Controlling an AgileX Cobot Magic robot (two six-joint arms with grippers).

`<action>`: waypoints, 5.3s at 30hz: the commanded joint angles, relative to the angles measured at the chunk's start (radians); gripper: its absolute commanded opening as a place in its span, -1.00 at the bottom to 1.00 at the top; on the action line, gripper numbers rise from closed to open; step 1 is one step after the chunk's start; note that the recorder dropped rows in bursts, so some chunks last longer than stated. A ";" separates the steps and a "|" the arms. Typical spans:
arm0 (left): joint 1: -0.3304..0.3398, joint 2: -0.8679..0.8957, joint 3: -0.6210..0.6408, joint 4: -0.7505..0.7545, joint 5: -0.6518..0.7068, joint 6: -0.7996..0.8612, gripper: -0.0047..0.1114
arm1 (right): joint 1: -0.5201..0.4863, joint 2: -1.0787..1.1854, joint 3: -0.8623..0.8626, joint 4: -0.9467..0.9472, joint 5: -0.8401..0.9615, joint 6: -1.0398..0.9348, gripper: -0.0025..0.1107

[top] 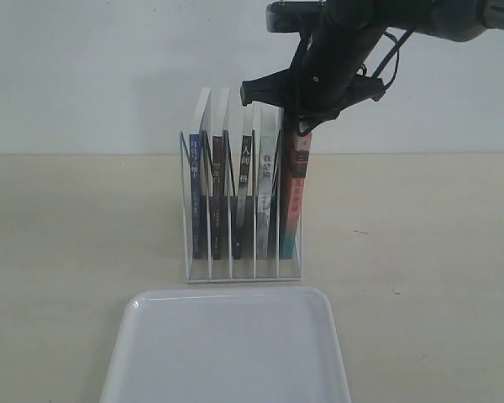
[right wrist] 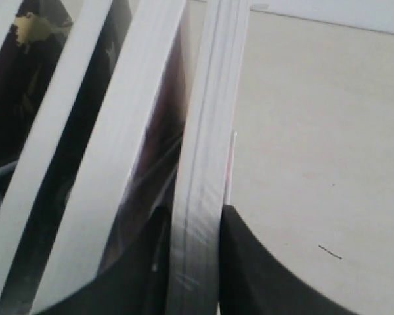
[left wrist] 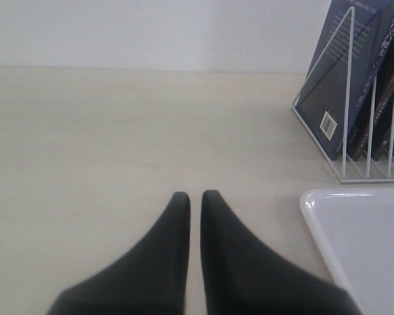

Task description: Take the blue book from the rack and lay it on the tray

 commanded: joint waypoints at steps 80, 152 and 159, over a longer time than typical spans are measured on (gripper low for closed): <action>0.004 -0.004 0.004 0.001 -0.004 -0.009 -0.82 | 0.163 -0.094 -0.003 -0.150 -0.112 0.167 -0.22; 0.004 -0.004 0.004 0.001 -0.004 -0.009 -0.82 | 0.145 0.001 -0.003 -0.105 -0.128 0.199 -0.96; 0.004 -0.004 0.004 0.001 -0.004 -0.009 -0.82 | 0.145 -0.097 -0.003 -0.117 -0.138 0.202 -0.96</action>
